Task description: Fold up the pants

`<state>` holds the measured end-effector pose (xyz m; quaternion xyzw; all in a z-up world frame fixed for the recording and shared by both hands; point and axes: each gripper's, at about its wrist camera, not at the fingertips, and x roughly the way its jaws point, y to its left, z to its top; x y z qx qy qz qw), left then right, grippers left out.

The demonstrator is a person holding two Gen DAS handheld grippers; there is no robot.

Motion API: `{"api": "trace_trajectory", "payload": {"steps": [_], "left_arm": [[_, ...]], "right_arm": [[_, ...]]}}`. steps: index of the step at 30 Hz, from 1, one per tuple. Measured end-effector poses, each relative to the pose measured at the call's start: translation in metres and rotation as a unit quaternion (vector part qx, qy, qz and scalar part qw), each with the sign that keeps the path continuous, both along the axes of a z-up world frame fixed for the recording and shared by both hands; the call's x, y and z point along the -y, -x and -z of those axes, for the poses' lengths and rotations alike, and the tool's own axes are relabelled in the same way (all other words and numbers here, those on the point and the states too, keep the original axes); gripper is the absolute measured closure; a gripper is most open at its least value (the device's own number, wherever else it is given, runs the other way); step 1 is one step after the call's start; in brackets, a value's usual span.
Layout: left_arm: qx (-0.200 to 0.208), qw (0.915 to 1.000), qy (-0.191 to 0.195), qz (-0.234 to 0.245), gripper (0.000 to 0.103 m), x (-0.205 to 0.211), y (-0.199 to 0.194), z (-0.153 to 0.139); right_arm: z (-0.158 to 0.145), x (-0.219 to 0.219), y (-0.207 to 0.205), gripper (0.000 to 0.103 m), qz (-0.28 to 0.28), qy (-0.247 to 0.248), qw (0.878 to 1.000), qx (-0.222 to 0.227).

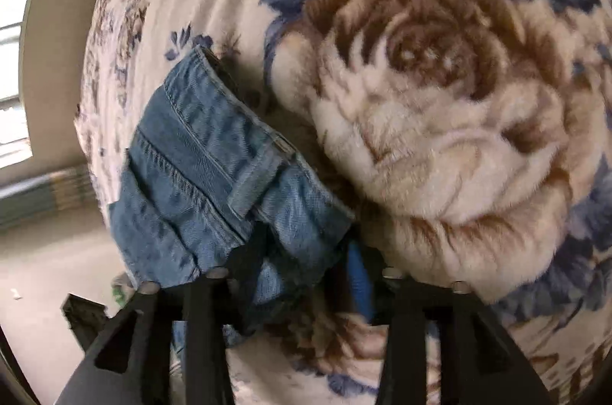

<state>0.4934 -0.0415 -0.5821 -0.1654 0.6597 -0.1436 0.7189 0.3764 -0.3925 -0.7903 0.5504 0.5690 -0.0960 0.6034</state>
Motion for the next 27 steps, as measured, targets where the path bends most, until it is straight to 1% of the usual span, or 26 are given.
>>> {"api": "trace_trajectory", "payload": {"steps": [1,2,3,5,6,7,8,9,10,12,13,14,15,17,20,24,25,26,27], "left_arm": [[0.002,0.9999,0.008,-0.009,0.032,-0.003,0.006,-0.006],[0.002,0.9998,0.015,-0.014,0.032,-0.004,0.013,-0.01],[0.007,0.9995,0.019,-0.022,0.032,-0.005,0.022,-0.015],[0.017,0.9996,0.013,-0.021,0.032,-0.001,0.033,-0.019],[0.024,0.9996,0.001,-0.013,0.032,0.003,0.039,-0.019],[0.027,0.9994,-0.021,-0.002,0.032,0.009,0.043,-0.016],[0.023,0.9978,-0.06,0.015,0.034,0.016,0.047,-0.009],[0.021,0.9964,-0.078,0.027,0.035,0.021,0.05,-0.005],[0.024,0.9956,-0.084,0.032,0.036,0.023,0.052,-0.003],[0.04,0.9913,-0.114,0.052,0.036,0.03,0.055,-0.004],[0.048,0.989,-0.125,0.063,0.036,0.034,0.055,-0.004],[0.052,0.9871,-0.134,0.07,0.036,0.036,0.056,-0.004],[0.053,0.9857,-0.141,0.076,0.036,0.038,0.057,-0.003],[0.055,0.9824,-0.155,0.088,0.035,0.042,0.058,0.002],[0.046,0.9819,-0.159,0.092,0.035,0.042,0.058,0.007],[0.04,0.9814,-0.163,0.093,0.036,0.046,0.056,0.003],[0.035,0.9832,-0.155,0.089,0.036,0.046,0.057,0.0],[0.032,0.9859,-0.142,0.083,0.036,0.043,0.06,-0.004],[0.029,0.9901,-0.119,0.068,0.036,0.039,0.061,-0.01]], "right_arm": [[-0.002,0.0,0.004,0.047,0.002,-0.005,1.0,-0.001],[-0.005,-0.001,0.009,0.047,0.008,-0.014,1.0,0.005],[-0.009,-0.002,0.019,0.047,0.018,-0.035,0.999,0.018],[-0.011,-0.013,0.023,0.047,0.029,-0.069,0.997,0.022],[-0.009,-0.022,0.025,0.047,0.034,-0.1,0.994,0.03],[-0.005,-0.03,0.024,0.047,0.036,-0.117,0.992,0.031],[0.001,-0.042,0.021,0.047,0.032,-0.134,0.99,0.03],[0.005,-0.05,0.015,0.047,0.026,-0.139,0.99,0.027],[0.007,-0.057,0.011,0.047,0.022,-0.143,0.989,0.027],[0.006,-0.069,-0.001,0.049,-0.002,-0.114,0.993,0.025],[0.004,-0.07,-0.001,0.055,-0.009,-0.102,0.994,0.026],[0.002,-0.073,-0.005,0.057,-0.021,-0.088,0.996,0.024],[0.0,-0.075,-0.008,0.058,-0.037,-0.071,0.997,0.021],[-0.001,-0.079,-0.012,0.058,-0.053,-0.053,0.997,0.017],[0.001,-0.086,-0.023,0.058,-0.079,-0.028,0.996,0.009],[-0.005,-0.096,-0.041,0.058,-0.109,0.0,0.994,0.008],[-0.009,-0.098,-0.042,0.053,-0.114,0.003,0.993,0.008],[-0.012,-0.098,-0.045,0.043,-0.113,0.003,0.994,0.009],[-0.014,-0.097,-0.045,0.037,-0.104,-0.008,0.995,0.009]]}}
